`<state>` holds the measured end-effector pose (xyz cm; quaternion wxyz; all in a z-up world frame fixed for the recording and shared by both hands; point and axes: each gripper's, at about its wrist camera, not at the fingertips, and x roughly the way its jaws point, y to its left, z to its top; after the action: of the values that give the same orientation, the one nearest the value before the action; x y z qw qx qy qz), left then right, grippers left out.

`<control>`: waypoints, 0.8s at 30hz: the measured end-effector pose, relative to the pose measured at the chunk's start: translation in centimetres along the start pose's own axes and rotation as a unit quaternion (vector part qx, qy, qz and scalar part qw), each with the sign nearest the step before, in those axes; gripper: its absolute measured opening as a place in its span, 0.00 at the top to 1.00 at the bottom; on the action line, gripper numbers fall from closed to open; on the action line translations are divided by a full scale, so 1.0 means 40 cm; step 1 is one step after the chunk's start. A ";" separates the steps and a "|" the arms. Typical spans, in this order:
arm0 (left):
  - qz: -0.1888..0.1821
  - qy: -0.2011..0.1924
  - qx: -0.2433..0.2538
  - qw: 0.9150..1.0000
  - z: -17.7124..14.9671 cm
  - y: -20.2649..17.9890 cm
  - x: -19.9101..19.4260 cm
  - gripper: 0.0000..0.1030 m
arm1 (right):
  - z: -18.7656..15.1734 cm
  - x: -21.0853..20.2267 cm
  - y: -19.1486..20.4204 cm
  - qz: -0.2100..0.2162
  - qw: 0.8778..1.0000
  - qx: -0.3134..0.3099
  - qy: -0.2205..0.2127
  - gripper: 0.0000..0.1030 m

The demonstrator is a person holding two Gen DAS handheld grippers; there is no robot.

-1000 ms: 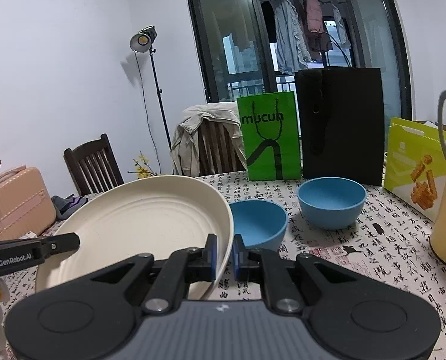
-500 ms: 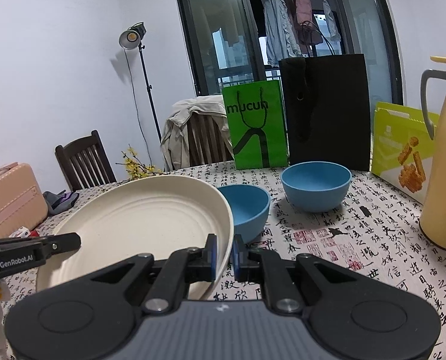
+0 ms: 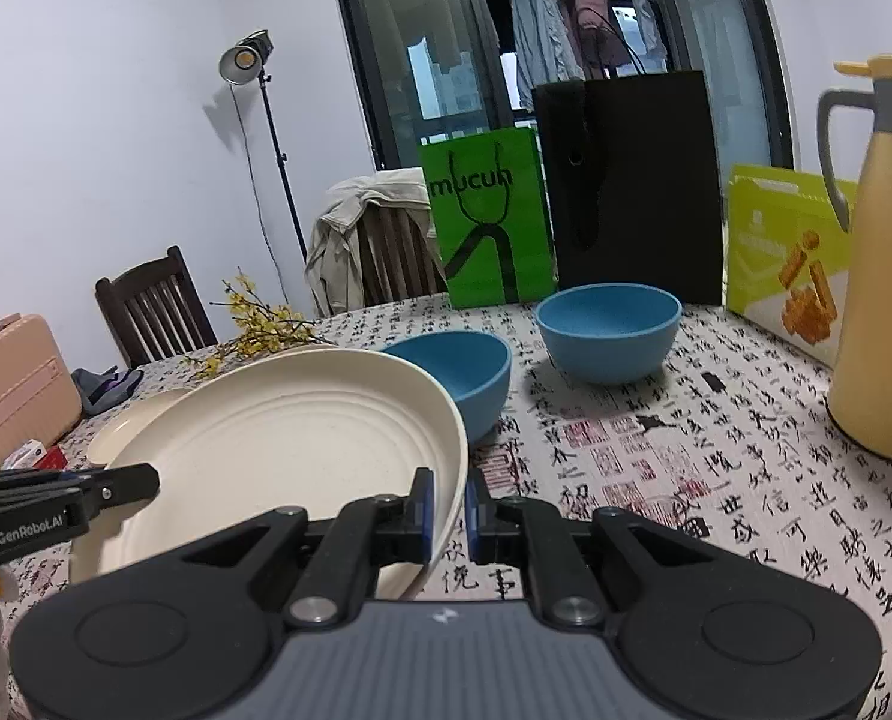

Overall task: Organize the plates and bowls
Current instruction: 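Lower the held cream plate with both tools onto the tablecloth before the bowls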

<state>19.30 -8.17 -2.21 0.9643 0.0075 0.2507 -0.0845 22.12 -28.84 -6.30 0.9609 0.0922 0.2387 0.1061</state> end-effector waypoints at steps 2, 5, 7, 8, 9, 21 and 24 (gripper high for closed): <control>-0.003 0.004 0.006 1.000 -0.006 -0.007 0.006 0.86 | -0.006 0.001 -0.007 -0.002 1.000 -0.001 0.002 0.90; -0.007 0.011 0.013 1.000 -0.019 -0.015 0.017 0.86 | -0.015 0.007 -0.017 -0.006 1.000 -0.001 0.009 0.90; -0.009 0.016 0.017 1.000 -0.027 -0.020 0.025 0.86 | -0.022 0.012 -0.024 -0.008 1.000 0.002 0.014 0.90; -0.009 0.019 0.018 1.000 -0.032 -0.022 0.029 0.86 | -0.025 0.015 -0.027 -0.009 1.000 0.002 0.017 0.90; -0.009 0.022 0.019 1.000 -0.036 -0.024 0.032 0.85 | -0.029 0.018 -0.030 -0.010 1.000 0.003 0.019 0.90; -0.013 0.055 0.022 0.998 -0.084 -0.028 0.082 0.84 | -0.067 0.060 -0.054 -0.016 0.999 0.012 0.045 0.90; -0.013 0.063 0.022 0.998 -0.095 -0.026 0.095 0.84 | -0.076 0.071 -0.058 -0.015 0.998 0.015 0.051 0.90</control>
<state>20.55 -9.57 -7.35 0.9451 0.0307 0.3091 -0.1019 23.49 -30.00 -10.70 0.9474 0.0969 0.2907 0.0923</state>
